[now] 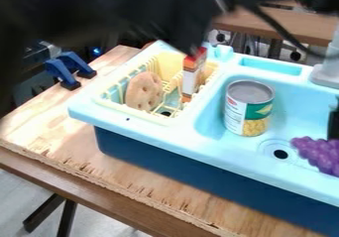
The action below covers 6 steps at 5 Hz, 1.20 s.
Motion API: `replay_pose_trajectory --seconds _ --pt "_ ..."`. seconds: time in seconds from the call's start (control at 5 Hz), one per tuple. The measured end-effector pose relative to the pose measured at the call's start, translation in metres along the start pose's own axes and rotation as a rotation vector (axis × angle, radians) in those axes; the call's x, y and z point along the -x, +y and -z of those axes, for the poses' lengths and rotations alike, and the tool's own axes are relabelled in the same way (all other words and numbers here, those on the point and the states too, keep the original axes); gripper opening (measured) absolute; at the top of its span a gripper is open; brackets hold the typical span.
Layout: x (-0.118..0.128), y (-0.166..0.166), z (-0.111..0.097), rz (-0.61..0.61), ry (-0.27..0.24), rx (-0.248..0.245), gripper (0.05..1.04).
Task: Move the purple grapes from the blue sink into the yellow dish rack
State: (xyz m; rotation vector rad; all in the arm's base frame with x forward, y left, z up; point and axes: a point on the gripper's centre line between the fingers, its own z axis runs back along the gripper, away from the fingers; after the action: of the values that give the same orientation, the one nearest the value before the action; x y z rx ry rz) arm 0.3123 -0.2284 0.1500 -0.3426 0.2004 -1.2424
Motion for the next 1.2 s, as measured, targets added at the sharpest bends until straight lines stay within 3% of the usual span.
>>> replay_pose_trajectory --seconds 0.2,0.6,0.8,1.0,1.2 --pt "0.022 -0.021 -0.023 -0.001 -0.045 -0.077 0.811" --pt "0.051 -0.029 -0.035 -0.035 -0.061 -0.139 0.811" --pt "0.077 -0.023 -0.043 -0.102 -0.088 -0.175 0.811" --pt "0.117 -0.016 -0.052 -0.209 -0.157 -0.208 0.811" --pt "0.141 -0.015 -0.054 -0.307 -0.246 -0.293 0.811"
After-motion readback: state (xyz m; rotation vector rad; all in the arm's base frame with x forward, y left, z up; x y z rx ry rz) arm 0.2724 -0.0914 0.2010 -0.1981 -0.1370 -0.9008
